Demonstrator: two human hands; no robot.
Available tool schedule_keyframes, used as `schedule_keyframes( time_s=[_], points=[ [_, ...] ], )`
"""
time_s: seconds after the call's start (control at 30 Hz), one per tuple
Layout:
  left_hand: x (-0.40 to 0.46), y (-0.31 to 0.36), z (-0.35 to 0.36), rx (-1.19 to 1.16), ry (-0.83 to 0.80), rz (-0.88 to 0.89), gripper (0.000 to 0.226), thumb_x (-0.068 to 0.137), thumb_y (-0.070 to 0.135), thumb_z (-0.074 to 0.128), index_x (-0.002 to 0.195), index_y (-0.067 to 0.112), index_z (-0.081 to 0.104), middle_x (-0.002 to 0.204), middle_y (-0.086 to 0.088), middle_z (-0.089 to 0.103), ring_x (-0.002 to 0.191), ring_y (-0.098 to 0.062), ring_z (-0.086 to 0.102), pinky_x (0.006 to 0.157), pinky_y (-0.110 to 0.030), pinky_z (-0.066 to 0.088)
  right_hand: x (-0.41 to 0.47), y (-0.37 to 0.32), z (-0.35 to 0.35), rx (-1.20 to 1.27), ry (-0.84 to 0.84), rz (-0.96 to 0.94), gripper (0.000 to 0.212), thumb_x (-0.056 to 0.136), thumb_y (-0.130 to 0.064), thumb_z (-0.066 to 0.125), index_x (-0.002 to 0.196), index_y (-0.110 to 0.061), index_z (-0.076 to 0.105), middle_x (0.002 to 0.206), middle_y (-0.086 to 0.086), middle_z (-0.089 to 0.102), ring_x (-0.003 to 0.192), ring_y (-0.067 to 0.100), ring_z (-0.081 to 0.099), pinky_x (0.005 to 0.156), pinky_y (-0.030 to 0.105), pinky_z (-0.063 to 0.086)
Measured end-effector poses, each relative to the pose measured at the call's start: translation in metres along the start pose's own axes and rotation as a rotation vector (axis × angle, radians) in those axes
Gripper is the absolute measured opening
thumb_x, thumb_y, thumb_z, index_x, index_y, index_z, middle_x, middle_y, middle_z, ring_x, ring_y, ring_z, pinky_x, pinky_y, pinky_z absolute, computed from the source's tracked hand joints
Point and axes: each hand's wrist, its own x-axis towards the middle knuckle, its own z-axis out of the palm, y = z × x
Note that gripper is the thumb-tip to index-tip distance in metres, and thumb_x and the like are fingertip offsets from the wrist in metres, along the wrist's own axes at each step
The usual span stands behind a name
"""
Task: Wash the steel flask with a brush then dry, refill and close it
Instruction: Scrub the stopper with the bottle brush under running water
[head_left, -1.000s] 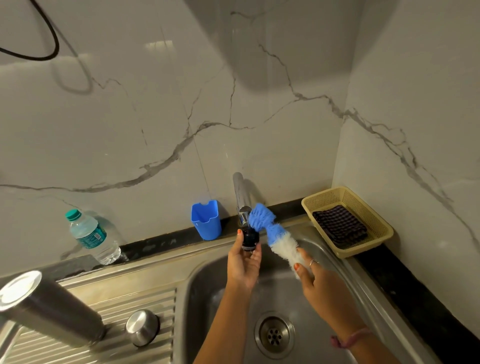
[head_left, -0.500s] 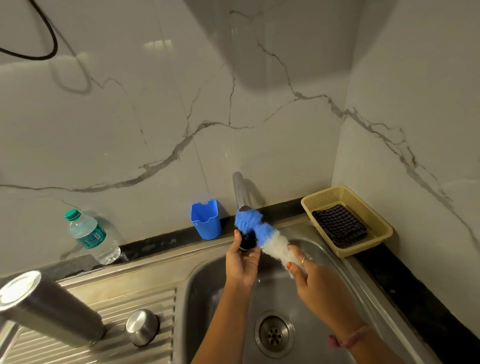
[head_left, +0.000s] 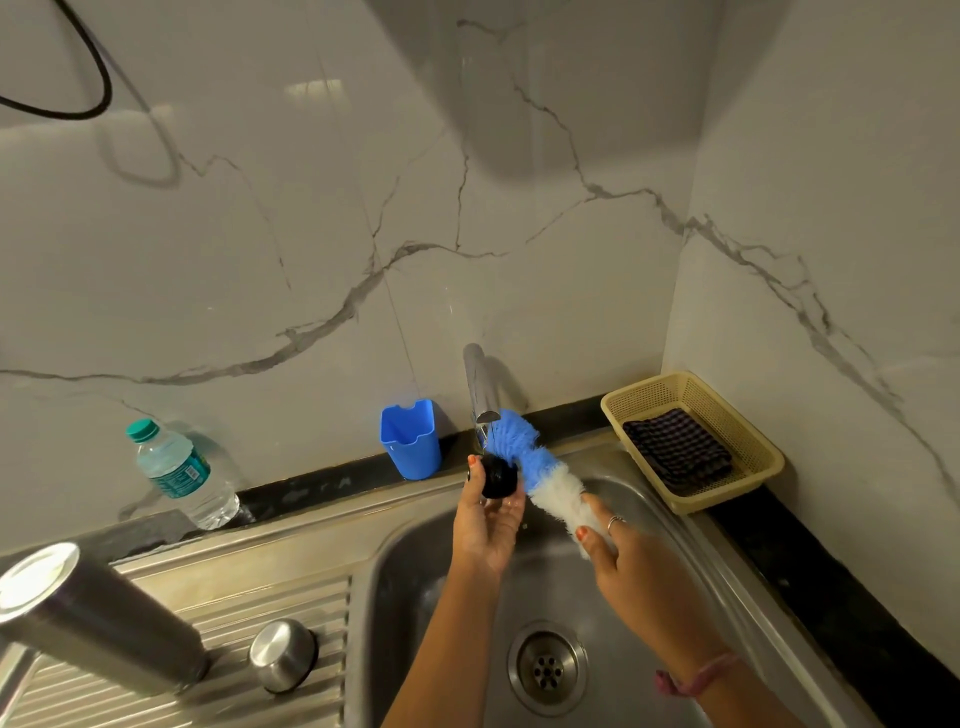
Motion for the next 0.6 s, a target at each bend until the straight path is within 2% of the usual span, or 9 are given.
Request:
schedule_keyframes(
  time_s=[0.17,0.27,0.33,0.4,0.5,0.6],
  points=[
    [0.002,0.002,-0.002,0.019,0.015,0.033,0.059,0.079,0.025,0.074,0.130,0.002,0.057,0.128,-0.022,0.064,0.117,-0.035,0.064,0.107,-0.050,0.047,-0.004,0.001,-0.001,0.001,-0.009,-0.014,0.049,0.097,-0.043,0.042,0.145,-0.034,0.034,0.108,0.001,0.071,0.087,0.008,0.066,0.068,0.013,0.045],
    [-0.004,-0.002,-0.001,0.016,0.022,0.032,0.058,0.080,0.024,0.073,0.130,0.001,0.056,0.124,-0.023,0.065,0.112,-0.033,0.067,0.091,-0.045,0.058,0.001,0.000,0.000,-0.004,-0.015,0.047,0.050,0.099,-0.042,0.041,0.147,-0.031,0.033,0.109,0.002,0.070,0.089,0.011,0.066,0.071,0.017,0.049],
    [-0.004,-0.003,-0.003,0.042,0.018,0.039,0.051,0.085,0.025,0.069,0.129,0.001,0.057,0.116,-0.020,0.070,0.107,-0.032,0.068,0.087,-0.045,0.059,-0.002,-0.005,0.000,-0.028,-0.013,0.002,0.049,0.099,-0.043,0.040,0.146,-0.035,0.031,0.107,0.002,0.070,0.087,0.012,0.066,0.069,0.020,0.048],
    [-0.002,-0.001,-0.004,0.059,0.015,0.048,0.049,0.086,0.024,0.068,0.129,0.002,0.058,0.113,-0.019,0.071,0.106,-0.031,0.068,0.093,-0.046,0.056,-0.006,-0.007,-0.001,-0.052,-0.008,-0.056,0.049,0.098,-0.043,0.041,0.146,-0.037,0.031,0.105,0.002,0.070,0.086,0.012,0.066,0.069,0.020,0.048],
    [0.002,0.004,-0.004,0.045,0.004,0.054,0.060,0.080,0.021,0.072,0.134,0.002,0.055,0.129,-0.022,0.063,0.120,-0.033,0.062,0.107,-0.046,0.047,0.006,0.003,-0.005,-0.060,-0.009,0.001,0.049,0.099,-0.042,0.040,0.146,-0.032,0.032,0.111,0.004,0.069,0.090,0.011,0.065,0.073,0.018,0.049],
    [0.001,0.006,-0.001,0.039,-0.007,0.060,0.060,0.081,0.019,0.071,0.135,0.003,0.053,0.132,-0.024,0.061,0.122,-0.034,0.061,0.105,-0.047,0.048,0.010,0.004,-0.007,-0.047,-0.004,-0.011,0.050,0.098,-0.042,0.041,0.146,-0.031,0.034,0.111,0.004,0.068,0.094,0.012,0.065,0.077,0.022,0.051]
  ],
)
